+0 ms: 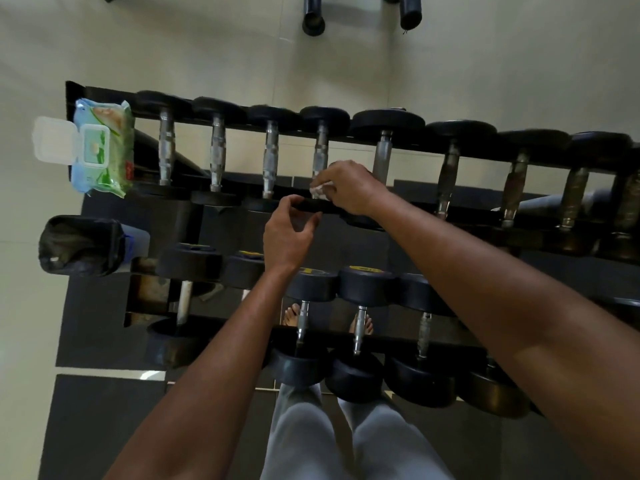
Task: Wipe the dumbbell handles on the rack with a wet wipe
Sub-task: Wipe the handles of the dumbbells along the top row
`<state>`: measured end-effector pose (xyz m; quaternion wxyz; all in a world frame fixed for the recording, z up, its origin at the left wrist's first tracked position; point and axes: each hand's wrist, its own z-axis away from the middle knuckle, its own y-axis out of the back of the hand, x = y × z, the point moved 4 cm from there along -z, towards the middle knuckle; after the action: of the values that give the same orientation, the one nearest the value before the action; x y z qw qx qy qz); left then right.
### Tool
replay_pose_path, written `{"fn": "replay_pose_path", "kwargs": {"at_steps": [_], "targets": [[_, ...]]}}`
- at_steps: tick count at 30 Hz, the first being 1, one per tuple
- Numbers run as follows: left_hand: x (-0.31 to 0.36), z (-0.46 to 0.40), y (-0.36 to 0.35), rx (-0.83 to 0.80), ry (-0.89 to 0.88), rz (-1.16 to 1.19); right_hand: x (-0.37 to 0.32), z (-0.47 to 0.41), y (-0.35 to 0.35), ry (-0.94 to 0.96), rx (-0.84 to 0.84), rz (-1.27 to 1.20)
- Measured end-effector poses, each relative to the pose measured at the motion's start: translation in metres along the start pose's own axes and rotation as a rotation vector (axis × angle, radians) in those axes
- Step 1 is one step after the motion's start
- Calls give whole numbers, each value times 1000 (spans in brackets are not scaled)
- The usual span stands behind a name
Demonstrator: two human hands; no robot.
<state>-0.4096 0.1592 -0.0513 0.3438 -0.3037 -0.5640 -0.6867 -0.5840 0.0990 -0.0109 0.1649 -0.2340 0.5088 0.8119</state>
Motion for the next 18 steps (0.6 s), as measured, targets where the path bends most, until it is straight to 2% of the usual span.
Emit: {"fn": "replay_pose_path", "kwargs": {"at_steps": [6, 9, 14, 18], "targets": [[-7, 1, 0, -23, -20, 44, 6, 0, -4, -89, -81, -130], [-7, 0, 1, -29, -18, 48, 8, -2, -2, -91, -50, -142], [-7, -4, 3, -46, -28, 52, 2, -6, -3, 32, 2, 69], [-11, -4, 3, -49, -25, 74, -18, -17, -1, 159, -28, 275]]}}
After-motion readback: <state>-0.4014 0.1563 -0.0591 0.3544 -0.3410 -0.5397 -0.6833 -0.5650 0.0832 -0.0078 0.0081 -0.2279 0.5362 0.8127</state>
